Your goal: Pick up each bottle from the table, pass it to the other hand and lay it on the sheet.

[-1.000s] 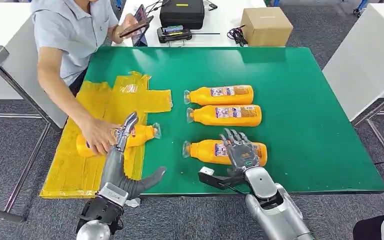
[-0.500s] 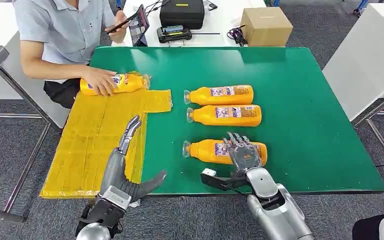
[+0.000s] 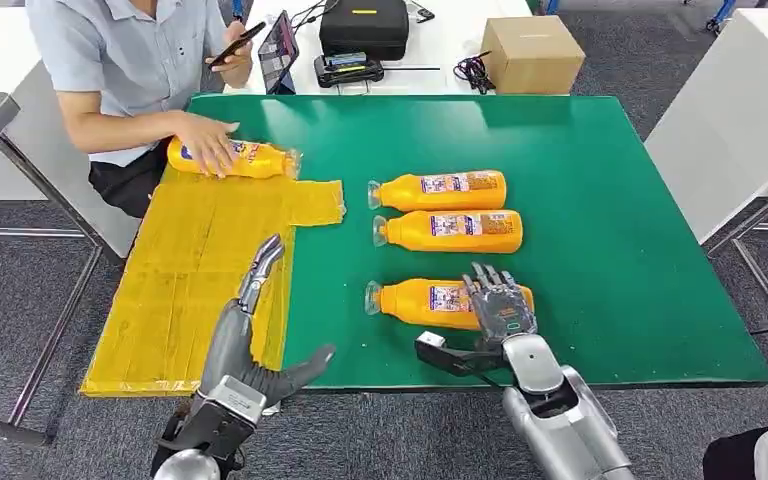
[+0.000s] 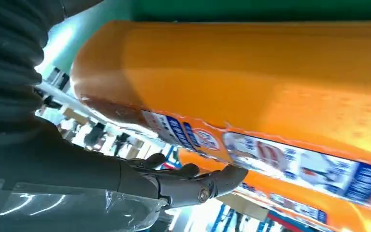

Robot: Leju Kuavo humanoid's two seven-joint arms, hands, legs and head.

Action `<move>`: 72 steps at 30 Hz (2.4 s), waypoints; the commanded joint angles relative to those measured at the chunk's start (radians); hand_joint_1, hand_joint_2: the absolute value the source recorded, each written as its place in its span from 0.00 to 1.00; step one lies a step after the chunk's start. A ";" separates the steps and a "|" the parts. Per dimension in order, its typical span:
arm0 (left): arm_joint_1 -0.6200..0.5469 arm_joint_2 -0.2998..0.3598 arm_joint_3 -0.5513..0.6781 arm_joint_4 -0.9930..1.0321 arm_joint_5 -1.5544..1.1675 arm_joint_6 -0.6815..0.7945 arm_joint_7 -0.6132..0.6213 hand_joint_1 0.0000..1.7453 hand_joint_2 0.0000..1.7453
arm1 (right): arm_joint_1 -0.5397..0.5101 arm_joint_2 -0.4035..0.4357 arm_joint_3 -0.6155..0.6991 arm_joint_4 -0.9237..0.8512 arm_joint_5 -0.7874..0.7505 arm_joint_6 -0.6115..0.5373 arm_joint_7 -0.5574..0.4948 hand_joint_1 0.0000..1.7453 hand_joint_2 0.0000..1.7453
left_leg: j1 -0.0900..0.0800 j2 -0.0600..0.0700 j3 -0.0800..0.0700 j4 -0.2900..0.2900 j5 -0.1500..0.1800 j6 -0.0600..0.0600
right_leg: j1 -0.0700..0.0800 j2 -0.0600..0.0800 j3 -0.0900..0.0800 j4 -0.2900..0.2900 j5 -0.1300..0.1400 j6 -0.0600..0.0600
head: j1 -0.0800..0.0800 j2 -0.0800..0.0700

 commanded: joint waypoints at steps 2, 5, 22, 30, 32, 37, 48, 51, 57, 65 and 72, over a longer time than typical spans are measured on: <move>0.015 -0.003 -0.001 -0.004 -0.011 0.008 -0.002 0.00 1.00 | 0.017 -0.009 -0.057 0.018 0.015 0.004 -0.001 0.00 1.00 | 0.001 0.000 0.004 0.000 -0.002 -0.002 | 0.002 -0.001 0.005 -0.001 -0.002 -0.003 | 0.000 0.000; 0.013 -0.002 -0.003 0.000 -0.012 0.008 -0.002 0.00 1.00 | 0.022 -0.008 -0.067 0.019 0.011 0.005 -0.002 0.00 1.00 | 0.001 -0.001 0.004 0.000 -0.001 -0.002 | 0.001 -0.001 0.004 -0.001 -0.002 -0.002 | 0.000 0.000; -0.063 0.011 -0.055 0.112 0.011 -0.020 -0.011 0.00 1.00 | -0.024 0.021 -0.166 0.291 -0.168 -0.038 -0.122 0.00 1.00 | 0.002 0.001 0.011 -0.001 -0.001 -0.003 | 0.002 -0.002 0.010 -0.003 0.000 -0.003 | 0.000 0.000; -0.086 0.013 -0.071 0.153 0.032 -0.031 -0.013 0.00 1.00 | -0.040 0.006 -0.176 0.381 -0.238 -0.036 -0.150 0.21 1.00 | 0.002 0.001 0.020 -0.002 -0.002 -0.002 | 0.002 -0.002 0.008 -0.004 0.000 -0.003 | 0.000 0.000; -0.090 0.014 -0.073 0.158 0.040 -0.031 -0.015 0.00 1.00 | -0.051 0.003 -0.162 0.402 -0.241 -0.043 -0.158 0.81 1.00 | 0.002 0.002 0.021 -0.002 -0.002 -0.002 | 0.002 0.001 0.009 -0.005 0.000 -0.003 | 0.000 0.000; -0.094 0.015 -0.076 0.165 0.052 -0.036 -0.016 0.00 1.00 | -0.067 0.003 -0.142 0.414 -0.247 -0.035 -0.157 1.00 1.00 | 0.002 0.002 0.022 -0.001 -0.002 -0.002 | 0.002 0.001 0.014 -0.004 0.000 -0.003 | 0.000 0.000; -0.099 0.013 -0.083 0.175 0.057 -0.033 -0.020 0.00 1.00 | -0.072 0.010 -0.136 0.419 -0.255 -0.057 -0.153 0.99 1.00 | 0.002 0.002 0.023 -0.002 -0.002 -0.003 | 0.003 0.002 0.018 -0.005 0.000 -0.003 | 0.000 0.000; -0.096 0.010 -0.076 0.168 0.078 -0.024 -0.037 0.00 1.00 | -0.068 0.012 -0.143 0.413 -0.268 -0.065 -0.162 1.00 1.00 | 0.001 0.003 0.024 -0.001 -0.003 -0.002 | 0.002 0.003 0.021 -0.004 0.000 -0.002 | 0.000 0.000; -0.095 -0.014 -0.034 0.172 0.196 -0.016 -0.056 0.00 1.00 | 0.000 0.017 -0.216 0.323 -0.477 -0.034 -0.321 1.00 1.00 | 0.002 0.001 0.023 -0.002 -0.002 -0.003 | 0.003 0.001 0.020 -0.004 0.000 -0.003 | 0.000 0.000; -0.093 -0.022 0.013 0.234 0.459 0.021 0.031 0.00 1.00 | 0.122 0.033 -0.263 0.039 -0.756 0.014 -0.428 1.00 1.00 | 0.002 0.001 0.021 -0.002 -0.005 -0.004 | 0.002 0.002 0.019 -0.003 -0.002 -0.003 | 0.000 0.000; -0.089 -0.022 0.049 0.311 0.628 0.037 0.045 0.00 1.00 | 0.130 0.074 -0.258 -0.076 -0.821 0.035 -0.464 1.00 1.00 | 0.001 0.004 0.015 -0.001 -0.005 -0.002 | 0.001 0.005 0.012 -0.002 -0.001 -0.002 | 0.000 0.000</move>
